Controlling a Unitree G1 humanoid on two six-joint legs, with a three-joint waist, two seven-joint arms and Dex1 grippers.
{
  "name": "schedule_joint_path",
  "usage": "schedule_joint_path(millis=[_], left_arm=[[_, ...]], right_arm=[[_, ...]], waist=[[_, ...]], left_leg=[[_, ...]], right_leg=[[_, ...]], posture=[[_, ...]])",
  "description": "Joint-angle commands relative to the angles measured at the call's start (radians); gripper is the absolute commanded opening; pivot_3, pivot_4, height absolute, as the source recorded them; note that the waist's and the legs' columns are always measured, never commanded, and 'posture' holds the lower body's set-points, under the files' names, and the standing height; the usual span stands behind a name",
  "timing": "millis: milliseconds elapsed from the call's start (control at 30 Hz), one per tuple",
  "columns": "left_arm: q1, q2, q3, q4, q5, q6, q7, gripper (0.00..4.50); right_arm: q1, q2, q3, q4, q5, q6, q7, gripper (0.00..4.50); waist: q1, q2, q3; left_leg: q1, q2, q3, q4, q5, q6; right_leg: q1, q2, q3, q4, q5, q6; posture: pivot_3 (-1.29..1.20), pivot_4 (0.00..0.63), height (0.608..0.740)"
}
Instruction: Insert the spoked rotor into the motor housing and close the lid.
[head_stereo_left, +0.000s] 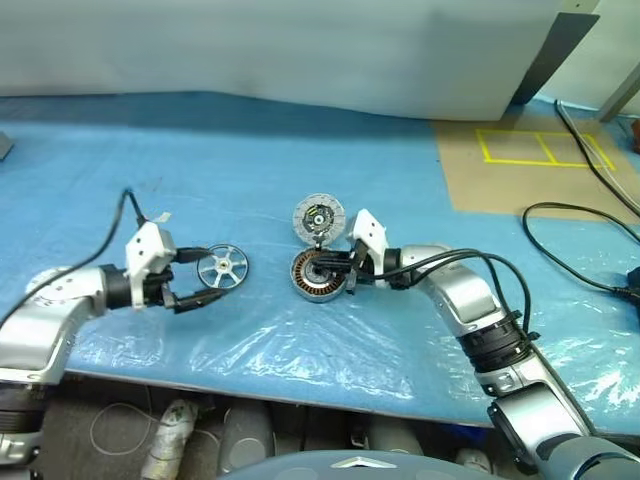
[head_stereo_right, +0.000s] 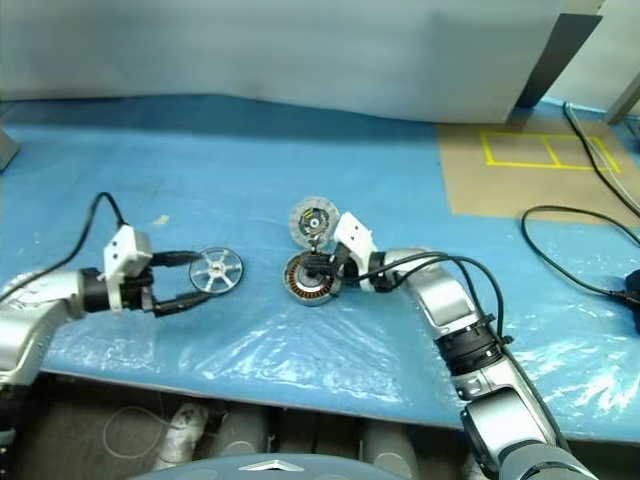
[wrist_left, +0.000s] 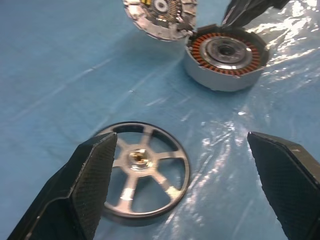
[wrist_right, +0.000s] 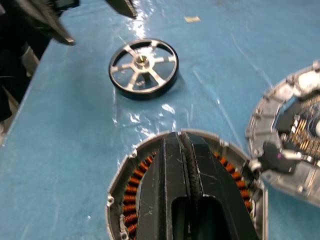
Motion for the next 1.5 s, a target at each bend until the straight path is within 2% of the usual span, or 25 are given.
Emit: schedule_joint_path(millis=[33,200,400,533,767,1067,1300,1467,1500], left_arm=[[-0.134,0.047,-0.016,0.128,0.072,-0.099,-0.045,4.39],[-0.338,0.009,-0.126,0.305,0.137,-0.164,-0.149,4.39],[-0.434,-0.039,-0.265,0.441,0.232,-0.291,-0.291,4.39],[-0.474,-0.033,-0.292,0.495,0.271,-0.363,-0.347,4.39],[-0.466,-0.026,-0.324,0.506,0.336,-0.42,-0.374,4.39],[-0.462,-0.057,-0.382,0.544,0.46,-0.444,-0.283,4.39],[-0.439,-0.075,-0.395,0.547,0.492,-0.471,-0.248,4.39],[-0.429,-0.083,-0.381,0.55,0.466,-0.485,-0.261,4.39],[-0.428,-0.081,-0.381,0.555,0.466,-0.495,-0.263,4.21]], right_arm=[[-0.045,-0.045,-0.04,-0.116,0.104,0.108,0.07,0.03],[-0.055,-0.105,-0.008,-0.179,0.1,0.113,0.117,0.03],[-0.062,-0.132,-0.004,-0.2,0.092,0.097,0.142,0.03],[-0.042,-0.136,-0.016,-0.214,0.088,0.108,0.113,0.03],[-0.014,-0.133,-0.028,-0.228,0.085,0.115,0.058,0.03],[-0.009,-0.126,-0.027,-0.226,0.09,0.116,0.021,0.03],[-0.005,-0.124,-0.02,-0.227,0.087,0.112,0.006,0.03],[0.001,-0.129,-0.017,-0.222,0.079,0.106,-0.002,0.03],[0.002,-0.129,-0.017,-0.223,0.078,0.105,-0.003,0.01]], waist=[[0.006,0.0,0.0],[0.015,0.0,0.0],[0.013,0.0,0.0],[0.014,0.0,0.0],[0.019,0.0,0.0],[0.019,0.0,0.0],[0.019,0.0,0.0],[0.02,0.0,0.0],[0.02,0.0,0.0]], left_leg=[[0.0,0.0,0.0,0.0,0.0,0.0],[0.0,0.0,0.0,0.0,0.0,0.0],[-0.001,0.0,0.0,0.0,0.0,0.0],[-0.003,0.0,0.0,0.0,0.0,0.0],[-0.004,0.0,0.0,0.0,0.0,-0.001],[-0.004,0.0,0.0,0.001,0.0,-0.001],[-0.004,0.0,-0.001,0.001,0.0,-0.001],[-0.004,0.0,-0.001,0.001,0.0,-0.001],[-0.004,0.0,-0.001,0.001,0.0,-0.001]], right_leg=[[0.0,0.0,0.0,0.0,0.0,0.0],[0.0,0.0,0.0,0.0,0.0,0.0],[-0.002,0.0,0.0,0.001,0.0,0.0],[-0.003,0.0,-0.001,0.002,0.0,0.0],[-0.003,-0.001,-0.001,0.002,0.0,0.0],[-0.003,-0.001,-0.001,0.002,0.0,0.0],[-0.003,-0.001,-0.001,0.002,0.0,0.0],[-0.003,-0.001,-0.001,0.002,0.0,0.0],[-0.003,-0.001,-0.001,0.002,0.0,0.0]], posture=[[0.0,0.15,0.74],[0.0,0.15,0.74],[0.0,0.15,0.74],[0.0,0.15,0.74],[0.0,0.15,0.74],[0.0,0.15,0.74],[0.0,0.15,0.74],[0.0,0.15,0.74],[0.0,0.15,0.74]])
